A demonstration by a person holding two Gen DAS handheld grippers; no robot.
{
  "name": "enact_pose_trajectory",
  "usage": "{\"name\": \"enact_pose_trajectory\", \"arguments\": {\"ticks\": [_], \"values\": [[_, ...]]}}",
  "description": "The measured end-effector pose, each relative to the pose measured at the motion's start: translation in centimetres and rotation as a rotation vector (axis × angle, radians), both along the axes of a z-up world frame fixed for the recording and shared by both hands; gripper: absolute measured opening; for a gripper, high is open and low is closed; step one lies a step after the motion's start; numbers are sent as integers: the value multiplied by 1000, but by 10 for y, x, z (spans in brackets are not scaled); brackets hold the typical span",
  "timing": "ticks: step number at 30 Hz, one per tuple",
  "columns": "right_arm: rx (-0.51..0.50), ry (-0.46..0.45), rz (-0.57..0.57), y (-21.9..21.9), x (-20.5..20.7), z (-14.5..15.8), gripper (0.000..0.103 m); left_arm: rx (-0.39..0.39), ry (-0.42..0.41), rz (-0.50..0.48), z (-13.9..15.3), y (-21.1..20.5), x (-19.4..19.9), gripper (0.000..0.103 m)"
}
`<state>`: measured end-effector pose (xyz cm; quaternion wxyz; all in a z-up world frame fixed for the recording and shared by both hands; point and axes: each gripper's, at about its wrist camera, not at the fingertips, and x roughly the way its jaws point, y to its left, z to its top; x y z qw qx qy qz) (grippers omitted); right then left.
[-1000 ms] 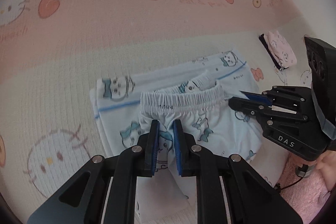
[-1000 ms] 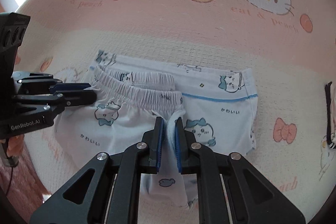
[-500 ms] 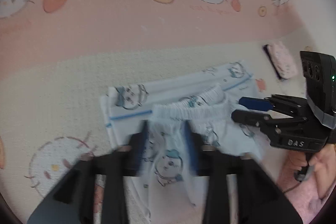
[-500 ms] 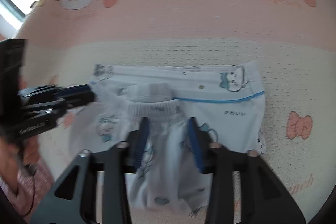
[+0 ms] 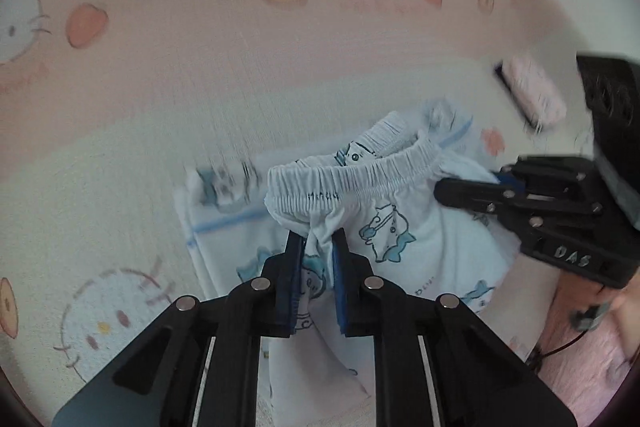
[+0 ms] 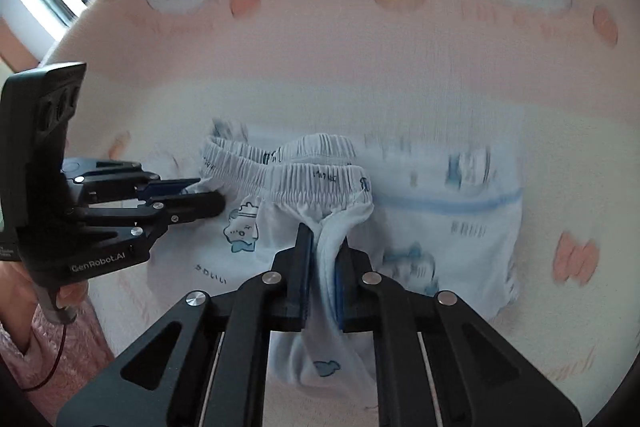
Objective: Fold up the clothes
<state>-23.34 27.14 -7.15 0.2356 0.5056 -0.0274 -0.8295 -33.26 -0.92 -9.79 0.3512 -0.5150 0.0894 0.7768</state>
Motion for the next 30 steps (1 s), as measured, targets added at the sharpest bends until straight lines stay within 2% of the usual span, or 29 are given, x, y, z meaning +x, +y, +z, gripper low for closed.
{"name": "enact_pose_trajectory", "arguments": {"ticks": [2,4,6,8,10,12,15,17,20,22,23,24,28,30], "values": [[-14,3,-41,5,-2,-1,10,-6,18,34,-3,-1,-9,19],[-29,0,-85,10,-4,-3,17,-44,-7,69,-19,2,-18,51],[-43,-3,-128,16,-7,-5,29,-93,-65,90,-42,5,-27,51],[-58,-5,-172,21,-9,-7,29,-68,-41,104,-32,2,-27,51],[-72,-8,-216,26,-11,-9,32,-3,-13,129,-11,-7,-24,51],[-73,-27,-247,34,1,-9,42,53,12,159,6,-21,-18,51],[-73,-58,-291,46,20,-8,42,16,-17,212,2,-39,-5,51],[-72,-78,-320,54,33,-7,42,28,-88,247,-5,-51,3,51],[-71,-109,-364,65,53,-6,42,97,-197,313,-15,-65,19,51],[-71,-129,-394,73,66,-5,46,57,-226,374,-28,-72,36,51],[-70,-139,-409,77,72,-4,53,39,-246,389,-33,-75,41,51],[-70,-150,-423,81,79,-4,56,23,-266,402,-39,-77,45,51],[-40,-61,-348,69,95,-6,56,29,-274,393,-48,-75,59,51],[-20,-73,-277,51,89,-5,52,48,-281,382,-51,-74,62,51]]}}
